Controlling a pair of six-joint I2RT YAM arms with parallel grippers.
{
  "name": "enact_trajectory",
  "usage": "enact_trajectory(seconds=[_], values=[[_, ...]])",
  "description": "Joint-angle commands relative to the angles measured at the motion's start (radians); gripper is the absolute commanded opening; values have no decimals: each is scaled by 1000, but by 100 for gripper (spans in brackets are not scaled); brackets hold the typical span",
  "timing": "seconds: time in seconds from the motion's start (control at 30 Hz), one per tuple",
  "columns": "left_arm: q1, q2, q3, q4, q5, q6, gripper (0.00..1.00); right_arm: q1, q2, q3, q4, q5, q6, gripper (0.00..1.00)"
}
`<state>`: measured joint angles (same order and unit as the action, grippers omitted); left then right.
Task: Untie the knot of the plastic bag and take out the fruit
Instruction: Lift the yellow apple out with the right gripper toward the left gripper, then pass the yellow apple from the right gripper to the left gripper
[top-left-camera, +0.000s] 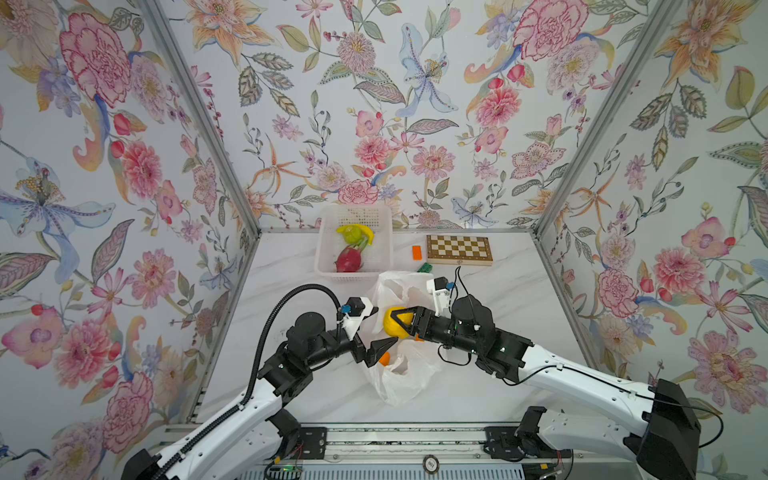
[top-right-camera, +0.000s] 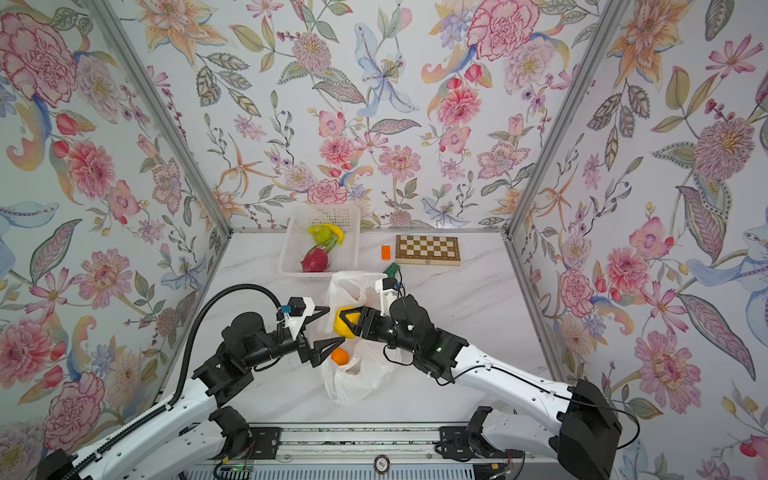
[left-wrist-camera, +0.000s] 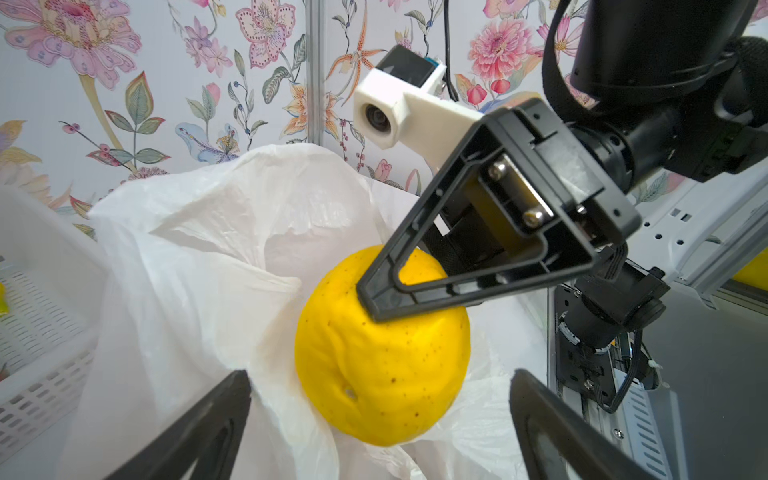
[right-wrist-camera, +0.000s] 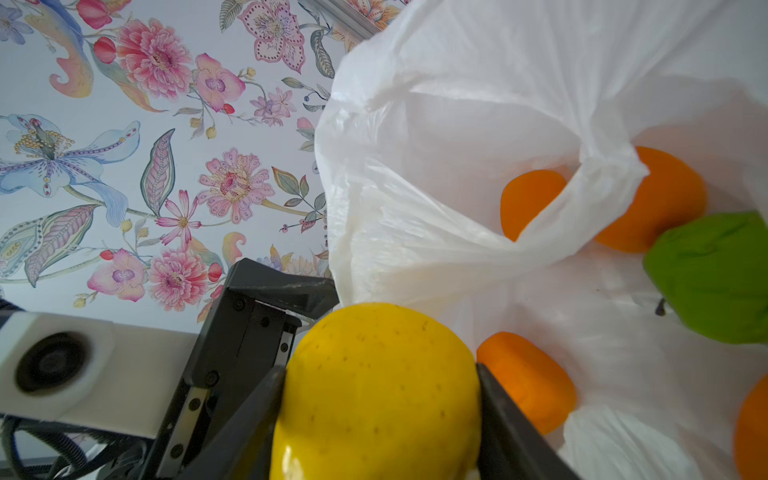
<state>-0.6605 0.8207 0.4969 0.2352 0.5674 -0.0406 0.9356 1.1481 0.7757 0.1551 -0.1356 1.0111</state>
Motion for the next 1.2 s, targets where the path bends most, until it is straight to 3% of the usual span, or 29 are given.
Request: enact_trajectory(seconds=[0.0,0.23,0.57,0.63,0.7,0.8,0.87,1.17], values=[[-12,24,20,64,46,31,99,9,-10,12,37,-26,4,40],[-20,73,37,102,64,38,98,29,14,31,42,-44,3,40],[-28,84,51,77,49,43,71,37,33,46,41,-45,2,45],[-28,76,60,51,17,37,63,35,27,52,31,-41,-4,50],[-28,68,72,34,-26,18,56,31,16,60,8,-23,-12,64],[-27,55,103,15,-99,-10,51,23,-16,71,-25,21,-35,81],[-28,49,132,-4,-146,-15,50,13,-40,77,-47,52,-60,87],[-13,120,320,-58,-346,-34,47,-90,-130,130,-165,85,-172,95]])
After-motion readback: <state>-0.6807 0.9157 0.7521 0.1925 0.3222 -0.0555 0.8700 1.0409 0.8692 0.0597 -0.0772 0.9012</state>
